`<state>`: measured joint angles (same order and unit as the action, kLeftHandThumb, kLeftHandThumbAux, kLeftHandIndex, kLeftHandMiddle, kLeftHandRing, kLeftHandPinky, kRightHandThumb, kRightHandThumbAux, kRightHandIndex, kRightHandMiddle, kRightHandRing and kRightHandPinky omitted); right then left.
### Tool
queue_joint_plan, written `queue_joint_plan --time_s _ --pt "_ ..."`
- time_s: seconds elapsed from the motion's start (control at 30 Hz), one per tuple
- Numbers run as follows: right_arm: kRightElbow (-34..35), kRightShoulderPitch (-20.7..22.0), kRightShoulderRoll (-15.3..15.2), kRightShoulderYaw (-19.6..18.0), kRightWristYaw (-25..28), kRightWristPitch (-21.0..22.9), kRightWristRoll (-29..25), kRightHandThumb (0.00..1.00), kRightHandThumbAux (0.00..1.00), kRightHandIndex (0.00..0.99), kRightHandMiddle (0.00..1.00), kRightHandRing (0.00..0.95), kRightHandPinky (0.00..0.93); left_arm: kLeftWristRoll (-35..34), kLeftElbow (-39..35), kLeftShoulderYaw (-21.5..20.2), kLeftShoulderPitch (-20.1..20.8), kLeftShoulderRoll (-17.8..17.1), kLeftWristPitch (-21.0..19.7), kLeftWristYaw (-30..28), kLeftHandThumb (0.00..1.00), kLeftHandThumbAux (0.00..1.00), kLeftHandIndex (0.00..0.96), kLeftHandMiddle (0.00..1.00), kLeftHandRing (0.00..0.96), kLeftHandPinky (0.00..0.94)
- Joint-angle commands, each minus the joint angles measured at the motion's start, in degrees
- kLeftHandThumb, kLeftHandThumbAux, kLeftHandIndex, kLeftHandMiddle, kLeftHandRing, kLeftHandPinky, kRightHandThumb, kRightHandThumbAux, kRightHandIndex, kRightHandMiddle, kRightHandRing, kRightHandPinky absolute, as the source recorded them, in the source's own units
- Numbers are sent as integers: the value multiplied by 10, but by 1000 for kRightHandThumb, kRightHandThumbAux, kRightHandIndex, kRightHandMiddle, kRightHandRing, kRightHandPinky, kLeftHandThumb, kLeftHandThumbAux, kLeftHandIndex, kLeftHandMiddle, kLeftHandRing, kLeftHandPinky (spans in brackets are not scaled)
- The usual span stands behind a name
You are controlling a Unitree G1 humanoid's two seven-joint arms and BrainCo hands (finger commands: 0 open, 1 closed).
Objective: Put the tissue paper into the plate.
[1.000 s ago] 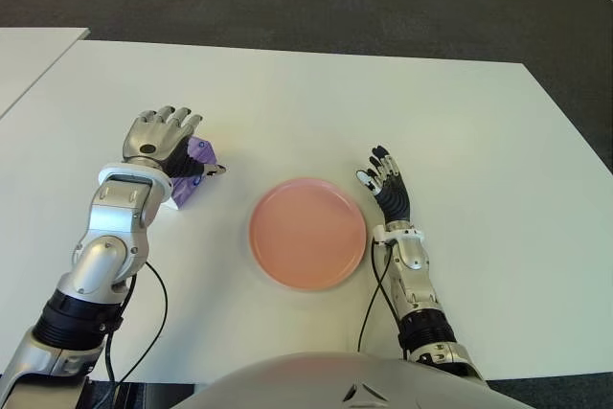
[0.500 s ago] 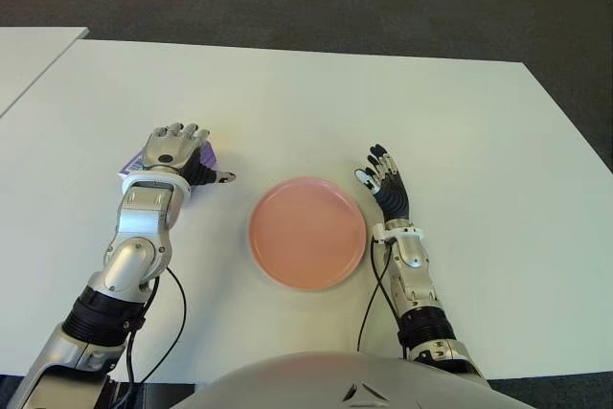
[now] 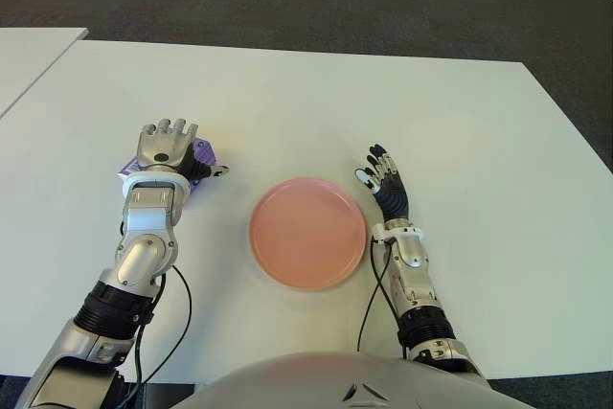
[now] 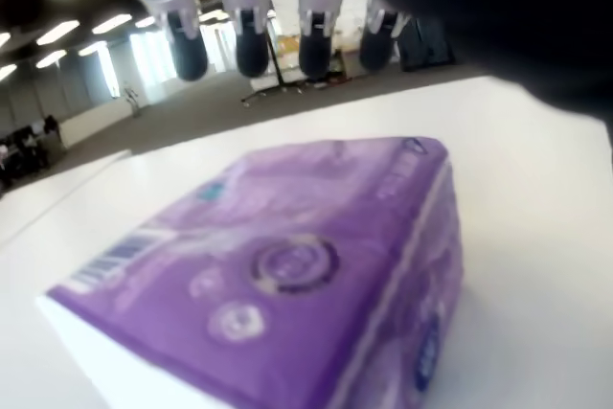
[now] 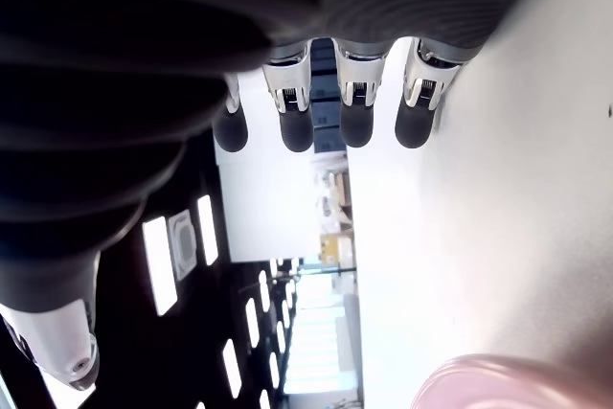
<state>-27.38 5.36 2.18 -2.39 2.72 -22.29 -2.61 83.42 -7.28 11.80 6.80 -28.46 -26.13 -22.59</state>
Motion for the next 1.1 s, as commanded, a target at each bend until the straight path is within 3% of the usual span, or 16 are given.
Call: queue_joint_plan --time_s 0.03,0.2,0.6,1.1 --pt "-42 -39 0 -3 -2 33 -1 0 594 0 0 0 0 27 33 6 6 10 -27 55 0 253 0 0 0 0" --pt "-46 -36 -1 -6 1 33 -3 0 586 0 0 0 0 40 60 1 16 10 -55 114 0 239 0 0 0 0" --pt "-49 -35 -5 -8 7 33 -2 0 590 0 0 0 0 35 63 -25 23 -17 -78 179 0 204 0 0 0 0" --pt "-45 -36 -5 -7 8 38 -1 0 598 0 0 0 0 12 87 -29 27 -23 -90 157 0 210 0 0 0 0"
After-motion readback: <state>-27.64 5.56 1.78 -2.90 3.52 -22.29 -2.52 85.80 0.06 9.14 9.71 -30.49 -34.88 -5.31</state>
